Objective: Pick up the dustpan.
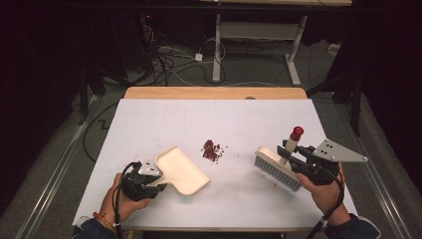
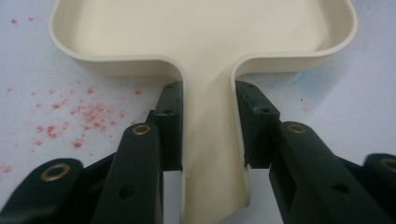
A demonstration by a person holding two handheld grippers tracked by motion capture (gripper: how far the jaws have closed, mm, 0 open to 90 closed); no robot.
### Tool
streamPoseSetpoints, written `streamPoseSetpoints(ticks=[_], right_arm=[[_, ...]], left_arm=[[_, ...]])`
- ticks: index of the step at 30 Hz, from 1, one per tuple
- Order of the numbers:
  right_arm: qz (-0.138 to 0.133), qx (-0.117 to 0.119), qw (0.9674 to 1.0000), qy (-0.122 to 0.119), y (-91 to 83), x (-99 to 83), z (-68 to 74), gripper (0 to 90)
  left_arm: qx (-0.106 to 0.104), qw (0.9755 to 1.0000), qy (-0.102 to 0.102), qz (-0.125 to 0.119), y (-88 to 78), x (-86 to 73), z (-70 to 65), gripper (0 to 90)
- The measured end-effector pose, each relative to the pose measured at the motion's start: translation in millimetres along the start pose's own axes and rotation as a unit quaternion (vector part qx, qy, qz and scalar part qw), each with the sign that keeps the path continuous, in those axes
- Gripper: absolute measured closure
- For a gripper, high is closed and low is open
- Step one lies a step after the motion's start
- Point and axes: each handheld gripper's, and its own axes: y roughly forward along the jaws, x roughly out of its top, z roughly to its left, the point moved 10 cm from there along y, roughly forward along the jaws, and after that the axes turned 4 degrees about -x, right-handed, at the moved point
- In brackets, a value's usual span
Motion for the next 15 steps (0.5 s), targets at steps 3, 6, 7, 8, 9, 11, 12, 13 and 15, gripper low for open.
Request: streamPoseSetpoints(ticks=[3, 6, 7, 8, 9, 11, 12, 13, 15], right_arm=[[0.001, -0.001, 1.0000, 0.000, 1.3, -0.3, -0.1, 70.0], [0.001, 0.000, 1.0000, 0.000, 1.8, -0.8, 0.0, 70.0], [0.002, 0.000, 1.0000, 0.001, 2.4, -1.1, -0.2, 70.0], [0.002, 0.000, 1.0000, 0.001, 2.6, -1.3, -0.4, 70.0], [0.003, 0.000, 1.0000, 0.004, 3.2, -1.2, -0.2, 70.0], [0.002, 0.000, 1.0000, 0.004, 3.6, -0.9, -0.1, 70.0], [0.001, 0.000, 1.0000, 0.003, 4.5, -0.3, 0.0, 70.0], [0.003, 0.002, 1.0000, 0.003, 4.8, -0.6, 0.6, 70.0], [0.001, 0.003, 1.0000, 0.000, 5.7, -0.3, 1.1, 70.0]], left_arm=[[0.000, 1.0000, 0.000, 0.000, 0.5, 0.2, 0.1, 64.0], [-0.001, 1.0000, 0.000, -0.001, 1.1, -0.2, -0.2, 64.0], [-0.001, 1.0000, -0.001, -0.001, 1.3, -0.4, -0.3, 64.0], [-0.001, 1.0000, -0.001, -0.001, 1.4, -0.5, -0.2, 63.9], [-0.001, 1.0000, -0.002, -0.001, 1.7, -0.9, -0.2, 64.0], [-0.001, 1.0000, -0.003, -0.001, 2.4, -1.6, -0.6, 63.9], [0.000, 1.0000, -0.003, 0.000, 2.8, -2.1, -0.8, 64.0], [0.000, 1.0000, -0.003, -0.001, 3.0, -2.3, -0.9, 63.9], [0.000, 1.0000, -0.003, 0.000, 3.4, -3.1, -0.7, 63.9]])
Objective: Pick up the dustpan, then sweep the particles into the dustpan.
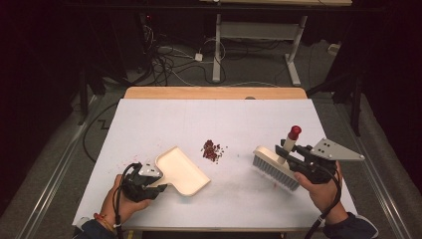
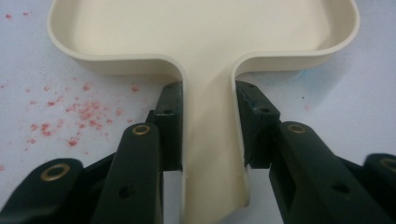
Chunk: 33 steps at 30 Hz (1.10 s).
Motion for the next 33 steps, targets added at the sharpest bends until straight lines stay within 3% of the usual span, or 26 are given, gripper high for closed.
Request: streamPoseSetpoints(ticks=[9, 18, 28, 33], right_arm=[[-0.003, 0.007, 1.0000, -0.002, 6.9, 5.5, 3.6, 70.1], [-0.005, 0.018, 0.9998, 0.000, 29.1, 15.7, 6.9, 70.1], [-0.004, 0.005, 1.0000, 0.001, 79.1, 40.0, 0.2, 70.1], [0.005, -0.028, 0.9995, 0.015, 117.8, 41.5, -9.9, 70.1]], left_arm=[[-0.002, 1.0000, 0.000, 0.003, 2.9, 0.4, 1.2, 63.9], [-0.002, 0.9999, -0.002, 0.010, 6.0, -3.0, 1.0, 63.9], [-0.001, 0.9999, -0.003, 0.014, 7.6, -4.9, 0.6, 63.9], [-0.002, 0.9998, -0.004, 0.018, 9.8, -5.9, 0.7, 63.9]])
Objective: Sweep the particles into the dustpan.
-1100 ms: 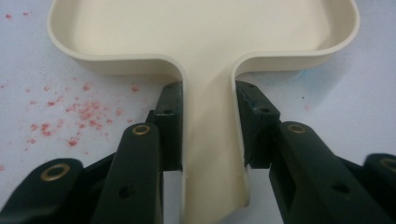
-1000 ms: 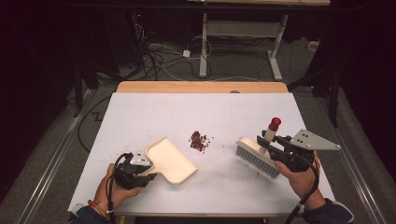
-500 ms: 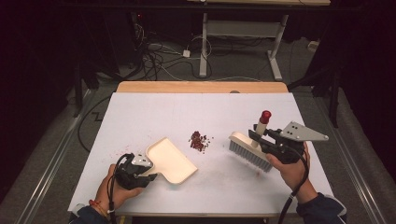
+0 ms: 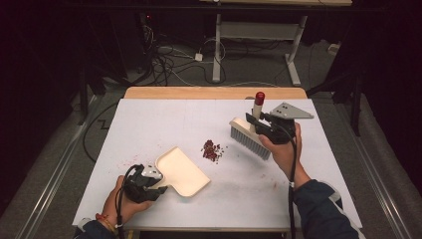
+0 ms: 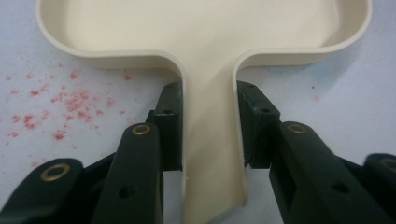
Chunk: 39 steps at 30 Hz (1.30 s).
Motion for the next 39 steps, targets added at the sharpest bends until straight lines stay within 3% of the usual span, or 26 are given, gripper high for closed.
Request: streamPoseSetpoints(ticks=[1, 5, 8, 15, 17, 26, 34, 39], right_arm=[[0.000, 0.000, 1.0000, 0.000, 0.0, 0.0, 0.0, 70.1], [0.005, -0.026, 0.9997, 0.002, 29.4, -2.4, -1.6, 70.1], [0.000, -0.039, 0.9992, 0.002, 37.9, -2.5, -1.7, 70.1], [0.000, -0.046, 0.9989, -0.005, 60.4, -8.0, 9.4, 70.1], [-0.006, -0.035, 0.9993, -0.009, 64.2, -8.6, 19.3, 70.1], [-0.007, -0.010, 0.9995, -0.030, 64.9, -12.2, 54.6, 69.4], [-0.007, 0.003, 0.9994, -0.034, 60.1, -14.5, 64.5, 69.0], [-0.006, 0.015, 0.9991, -0.040, 58.0, -14.4, 72.6, 69.0]], left_arm=[[0.000, 1.0000, 0.000, 0.001, 0.4, -0.2, 0.1, 63.9], [0.000, 1.0000, -0.001, 0.002, 1.6, 0.6, 0.0, 63.9], [0.002, 1.0000, 0.000, 0.002, 2.3, 0.4, -0.2, 63.9], [0.003, 1.0000, 0.001, 0.001, 2.9, 0.4, 0.0, 63.9], [0.003, 1.0000, 0.001, 0.002, 3.0, 0.1, 0.1, 63.9], [0.004, 1.0000, 0.000, 0.002, 2.9, 0.6, -0.4, 63.9], [-0.006, 0.9998, -0.010, 0.016, -1.2, 5.9, -0.3, 63.9], [0.002, 0.9996, -0.011, 0.026, -0.9, 10.3, -0.6, 63.9]])
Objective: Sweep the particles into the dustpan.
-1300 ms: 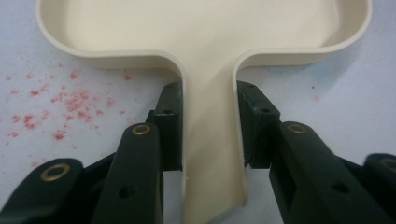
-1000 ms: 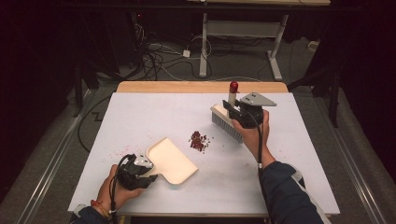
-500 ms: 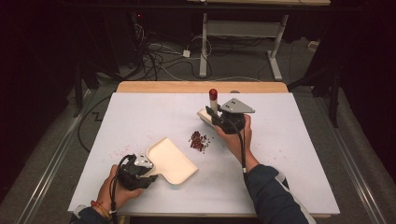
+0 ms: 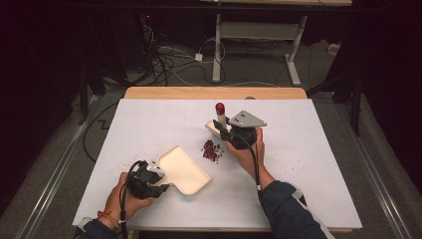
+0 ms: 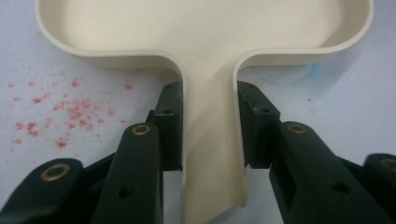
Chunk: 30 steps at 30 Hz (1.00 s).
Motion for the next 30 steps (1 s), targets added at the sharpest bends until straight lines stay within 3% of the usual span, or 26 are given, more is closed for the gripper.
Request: streamPoseSetpoints(ticks=[6, 10, 30], right_arm=[[-0.005, 0.006, 0.9999, 0.006, 0.2, 0.7, 5.8, 68.9], [-0.013, 0.014, 0.9995, 0.025, -0.9, 2.9, 10.6, 69.1], [-0.008, 0.026, 0.9994, 0.021, -3.8, 3.0, 39.4, 68.6]], left_arm=[[0.004, 1.0000, 0.003, -0.001, 4.0, 6.1, -0.3, 63.8], [0.008, 0.9999, 0.008, 0.000, 6.1, 10.1, 1.3, 63.8], [0.012, 0.9999, 0.007, 0.001, 19.5, 24.3, 1.8, 63.8]])
